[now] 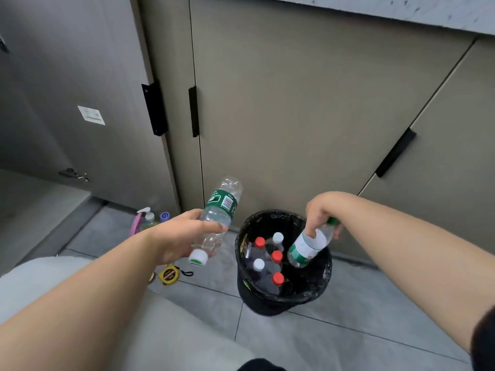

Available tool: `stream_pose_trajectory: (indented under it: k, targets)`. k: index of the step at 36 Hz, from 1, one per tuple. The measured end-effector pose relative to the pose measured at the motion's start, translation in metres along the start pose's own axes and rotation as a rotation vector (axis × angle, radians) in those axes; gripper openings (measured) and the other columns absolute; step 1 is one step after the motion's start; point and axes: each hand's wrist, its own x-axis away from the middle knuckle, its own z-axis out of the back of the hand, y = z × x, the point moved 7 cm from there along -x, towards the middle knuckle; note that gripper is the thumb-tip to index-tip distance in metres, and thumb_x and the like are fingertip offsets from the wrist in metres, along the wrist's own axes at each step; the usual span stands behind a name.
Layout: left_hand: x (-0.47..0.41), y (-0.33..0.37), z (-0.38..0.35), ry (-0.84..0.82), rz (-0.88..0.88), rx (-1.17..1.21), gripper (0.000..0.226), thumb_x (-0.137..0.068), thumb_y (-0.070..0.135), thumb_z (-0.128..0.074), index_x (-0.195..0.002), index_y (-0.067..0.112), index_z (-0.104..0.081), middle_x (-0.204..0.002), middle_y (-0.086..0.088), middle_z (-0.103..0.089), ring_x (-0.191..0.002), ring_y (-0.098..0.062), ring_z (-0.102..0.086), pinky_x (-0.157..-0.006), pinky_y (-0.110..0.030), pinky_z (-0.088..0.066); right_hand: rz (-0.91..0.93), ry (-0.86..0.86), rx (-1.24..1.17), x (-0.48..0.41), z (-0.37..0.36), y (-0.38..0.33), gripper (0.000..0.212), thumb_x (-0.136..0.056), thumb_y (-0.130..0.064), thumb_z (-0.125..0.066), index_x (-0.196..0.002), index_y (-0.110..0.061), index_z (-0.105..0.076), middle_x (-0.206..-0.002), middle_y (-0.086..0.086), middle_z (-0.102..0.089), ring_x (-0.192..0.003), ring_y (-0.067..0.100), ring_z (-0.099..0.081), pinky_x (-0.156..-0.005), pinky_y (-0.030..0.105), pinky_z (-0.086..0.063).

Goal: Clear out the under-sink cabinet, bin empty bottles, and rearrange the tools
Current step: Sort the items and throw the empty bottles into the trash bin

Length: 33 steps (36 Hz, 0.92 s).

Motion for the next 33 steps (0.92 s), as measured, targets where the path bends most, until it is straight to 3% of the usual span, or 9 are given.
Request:
stream_pose_trajectory:
  k: [3,6,8,11,14,21,26,29,33]
  targets:
    - [-0.001,-0.005,0.005,0.030,0.012,-0.026,0.056,-0.079,0.021,-0.086,-0.127,0.015,-0.058,-0.123,-0.013,-0.070,-0.101,-0.029,-0.075,-0.075,-0.039,-0.061,0.011,0.105,0.040,-0.016,-0.013,-0.012,0.055,-0.087,-0.037,-0.072,-0.128,-0.003,-0.059,-0.125,0.014,-0.064,-0.073,0.026,-0.068,-0.066,0.032,-0.060]
    - [-0.001,-0.009,0.011,0.080,0.024,-0.033,0.057,-0.079,0.019,-0.086,-0.127,0.013,-0.056,-0.118,-0.014,-0.072,-0.097,-0.030,-0.076,-0.069,-0.036,-0.060,0.017,0.265,0.019,-0.035,-0.027,-0.016,0.041,-0.071,-0.034,-0.078,-0.104,-0.015,-0.064,-0.086,0.003,-0.069,-0.078,0.023,-0.072,-0.078,0.033,-0.060]
    - [0.000,-0.011,0.014,0.109,0.032,-0.033,0.059,-0.080,0.017,-0.086,-0.129,0.012,-0.054,-0.117,-0.016,-0.071,-0.096,-0.031,-0.076,-0.068,-0.037,-0.060,0.029,0.310,-0.072,-0.048,-0.040,-0.018,0.039,-0.071,-0.031,-0.072,-0.106,-0.018,-0.062,-0.082,0.002,-0.069,-0.083,0.022,-0.073,-0.076,0.028,-0.057]
    - [0.000,-0.012,0.016,0.118,0.040,-0.046,0.058,-0.080,0.019,-0.086,-0.128,0.012,-0.055,-0.117,-0.017,-0.071,-0.098,-0.031,-0.076,-0.068,-0.037,-0.060,0.066,0.355,-0.136,-0.067,-0.055,-0.022,0.041,-0.078,-0.031,-0.066,-0.117,-0.016,-0.061,-0.108,0.007,-0.068,-0.100,0.026,-0.069,-0.073,0.029,-0.049]
    - [0.000,-0.013,0.016,0.111,0.040,-0.073,0.053,-0.081,0.022,-0.086,-0.125,0.013,-0.058,-0.116,-0.015,-0.073,-0.099,-0.031,-0.075,-0.070,-0.036,-0.060,0.084,0.374,-0.155,-0.083,-0.068,-0.027,0.042,-0.084,-0.025,-0.061,-0.123,-0.013,-0.057,-0.132,0.014,-0.055,-0.116,0.034,-0.061,-0.085,0.036,-0.051]
    - [-0.005,-0.007,0.011,0.099,0.031,-0.093,0.043,-0.084,0.024,-0.082,-0.122,0.015,-0.065,-0.111,-0.008,-0.077,-0.101,-0.028,-0.075,-0.069,-0.031,-0.057,0.129,0.382,-0.255,-0.102,-0.082,-0.036,0.040,-0.087,-0.013,-0.058,-0.127,-0.013,-0.056,-0.135,0.017,-0.052,-0.120,0.035,-0.058,-0.094,0.036,-0.051]
    - [-0.008,-0.002,0.002,0.043,0.039,-0.073,0.032,-0.092,0.015,-0.072,-0.124,0.014,-0.066,-0.113,-0.009,-0.076,-0.109,-0.032,-0.071,-0.073,-0.032,-0.055,0.087,0.389,-0.300,-0.105,-0.075,-0.034,0.055,-0.088,-0.021,-0.059,-0.140,-0.016,-0.044,-0.144,0.014,-0.042,-0.127,0.036,-0.053,-0.095,0.041,-0.049]
    - [-0.009,0.001,-0.006,-0.003,0.041,-0.074,0.032,-0.093,0.012,-0.067,-0.126,0.015,-0.066,-0.116,-0.008,-0.076,-0.113,-0.032,-0.070,-0.073,-0.029,-0.057,0.092,0.506,-0.375,-0.097,-0.051,-0.032,0.039,-0.089,-0.027,-0.058,-0.127,-0.016,-0.051,-0.135,0.012,-0.044,-0.117,0.037,-0.058,-0.088,0.041,-0.049]
    - [-0.010,0.005,-0.014,-0.024,0.017,-0.057,0.033,-0.095,0.009,-0.065,-0.128,0.013,-0.065,-0.118,-0.011,-0.075,-0.114,-0.032,-0.069,-0.080,-0.031,-0.060,0.287,0.681,-0.670,-0.074,-0.009,-0.039,0.016,-0.089,-0.021,-0.045,-0.090,-0.021,-0.061,-0.094,0.000,-0.064,-0.088,0.029,-0.062,-0.073,0.034,-0.051]
